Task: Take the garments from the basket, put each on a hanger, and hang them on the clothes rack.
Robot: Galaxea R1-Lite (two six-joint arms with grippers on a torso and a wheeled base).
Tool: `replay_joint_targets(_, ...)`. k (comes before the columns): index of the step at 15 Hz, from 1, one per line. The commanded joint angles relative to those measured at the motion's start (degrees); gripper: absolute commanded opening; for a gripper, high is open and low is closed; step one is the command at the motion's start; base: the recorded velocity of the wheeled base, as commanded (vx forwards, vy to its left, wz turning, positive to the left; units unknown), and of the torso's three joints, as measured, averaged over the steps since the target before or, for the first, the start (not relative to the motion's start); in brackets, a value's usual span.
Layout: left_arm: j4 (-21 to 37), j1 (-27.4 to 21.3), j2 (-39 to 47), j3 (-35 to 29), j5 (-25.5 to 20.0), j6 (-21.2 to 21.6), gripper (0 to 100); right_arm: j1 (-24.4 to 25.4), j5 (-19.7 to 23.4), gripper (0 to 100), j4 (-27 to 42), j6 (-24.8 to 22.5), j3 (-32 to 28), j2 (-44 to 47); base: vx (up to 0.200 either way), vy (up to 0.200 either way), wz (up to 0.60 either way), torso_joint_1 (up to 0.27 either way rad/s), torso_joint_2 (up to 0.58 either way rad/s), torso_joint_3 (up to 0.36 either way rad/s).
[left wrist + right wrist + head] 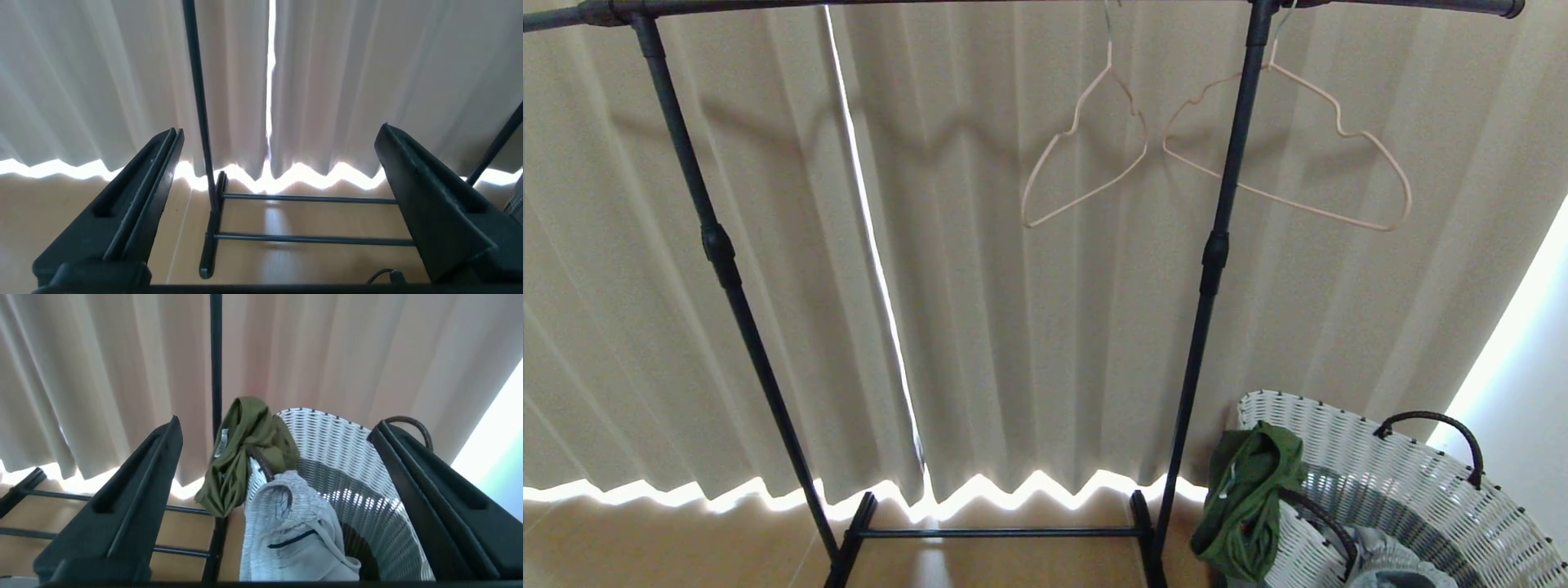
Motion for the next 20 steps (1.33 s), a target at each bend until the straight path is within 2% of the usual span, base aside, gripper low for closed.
replay_joint_targets(1,0.00,0.02,0.04,0.00,0.01,-0.07,100,0.00,0.15,100,-0.01,-0.32,0.00,0.06,0.000,0.000,0.00,0.000,0.00,0.000)
replay_joint_targets(5,0.00,0.02,0.04,0.00,0.01,-0.07,100,0.09,0.85,100,2.18,-1.73,-0.79,0.42,0.000,0.000,0.00,0.000,0.00,0.000)
replay_joint_targets(7,0.00,0.02,-0.05,0.00,0.01,-0.07,100,1.23,0.32,100,10.53,-6.47,-8.09,6.92,0.000,0.000,0.00,0.000,0.00,0.000)
replay_joint_targets(8,0.00,0.02,-0.05,0.00,0.01,-0.07,100,1.41,0.24,100,13.26,-6.83,-10.99,10.08,0.000,0.000,0.00,0.000,0.00,0.000)
replay_joint_targets(9,0.00,0.02,-0.05,0.00,0.01,-0.24,100,1.58,0.15,100,15.98,-7.35,-14.85,20.19,0.000,0.000,0.00,0.000,0.00,0.000)
replay_joint_targets(11,0.00,0.02,-0.05,0.00,0.01,-0.15,100,1.14,-1.87,100,15.90,-9.55,-16.17,31.79,0.000,0.000,0.00,0.000,0.00,0.000)
replay_joint_targets(12,0.00,0.02,-0.05,0.00,0.01,-0.07,100,1.14,-6.27,100,15.63,-9.90,-16.61,40.76,0.000,0.000,0.00,0.000,0.00,0.000)
replay_joint_targets(13,0.00,0.02,-0.05,0.00,0.01,-0.07,100,1.23,-7.76,100,15.63,-10.52,-16.70,46.12,0.000,0.000,0.00,0.000,0.00,0.000)
replay_joint_targets(16,0.00,0.02,-0.05,0.00,0.01,-0.33,100,1.06,-8.38,100,15.37,-15.88,-16.79,58.16,0.000,0.000,0.00,0.000,0.00,0.000)
replay_joint_targets(18,0.00,0.02,-0.05,0.00,0.44,-0.59,100,1.06,-11.10,100,10.71,-18.34,-16.88,67.12,0.000,0.000,0.00,0.000,0.00,0.000)
replay_joint_targets(20,0.00,0.02,-0.14,0.00,0.53,-0.68,100,1.06,-13.74,100,5.08,-18.43,-16.70,76.62,0.000,0.000,0.00,0.000,0.00,0.000)
